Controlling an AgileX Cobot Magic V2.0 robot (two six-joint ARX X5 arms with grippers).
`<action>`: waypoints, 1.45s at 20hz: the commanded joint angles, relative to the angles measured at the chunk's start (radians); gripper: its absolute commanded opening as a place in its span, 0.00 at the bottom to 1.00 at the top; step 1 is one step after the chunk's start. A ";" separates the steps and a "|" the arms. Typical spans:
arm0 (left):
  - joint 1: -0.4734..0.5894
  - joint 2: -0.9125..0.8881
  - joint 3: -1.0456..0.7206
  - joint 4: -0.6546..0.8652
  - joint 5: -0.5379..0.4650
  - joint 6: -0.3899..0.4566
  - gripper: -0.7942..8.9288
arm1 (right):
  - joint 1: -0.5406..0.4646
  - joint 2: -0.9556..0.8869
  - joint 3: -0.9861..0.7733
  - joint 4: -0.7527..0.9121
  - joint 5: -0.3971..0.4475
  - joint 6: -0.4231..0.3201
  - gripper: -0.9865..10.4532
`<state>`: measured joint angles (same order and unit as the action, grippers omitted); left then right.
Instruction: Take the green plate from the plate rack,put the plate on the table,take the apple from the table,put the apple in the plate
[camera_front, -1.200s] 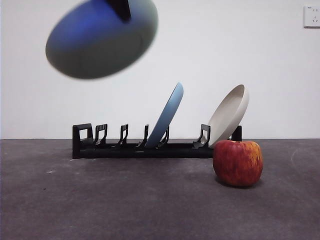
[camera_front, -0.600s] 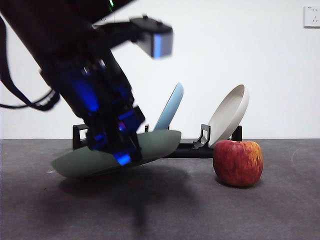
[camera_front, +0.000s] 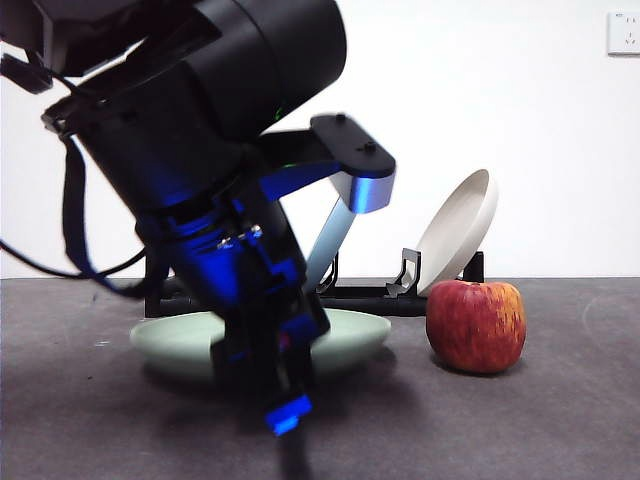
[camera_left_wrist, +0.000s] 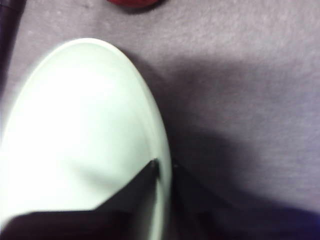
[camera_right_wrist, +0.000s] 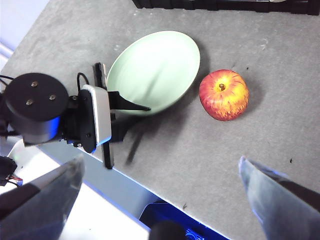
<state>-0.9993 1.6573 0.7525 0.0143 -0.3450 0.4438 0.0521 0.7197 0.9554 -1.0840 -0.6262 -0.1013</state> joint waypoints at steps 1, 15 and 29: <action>-0.002 0.022 -0.013 -0.017 0.014 -0.056 0.38 | 0.003 0.000 0.002 0.002 -0.003 -0.004 0.69; -0.018 -0.396 0.088 -0.201 0.022 -0.227 0.38 | 0.007 0.109 0.002 0.071 0.011 -0.005 0.69; -0.022 -0.619 0.371 -0.624 0.200 -0.453 0.37 | 0.283 0.697 0.002 0.533 0.399 -0.024 0.69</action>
<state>-1.0176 1.0363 1.1240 -0.6117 -0.1520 0.0074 0.3332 1.4117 0.9554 -0.5526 -0.2337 -0.1181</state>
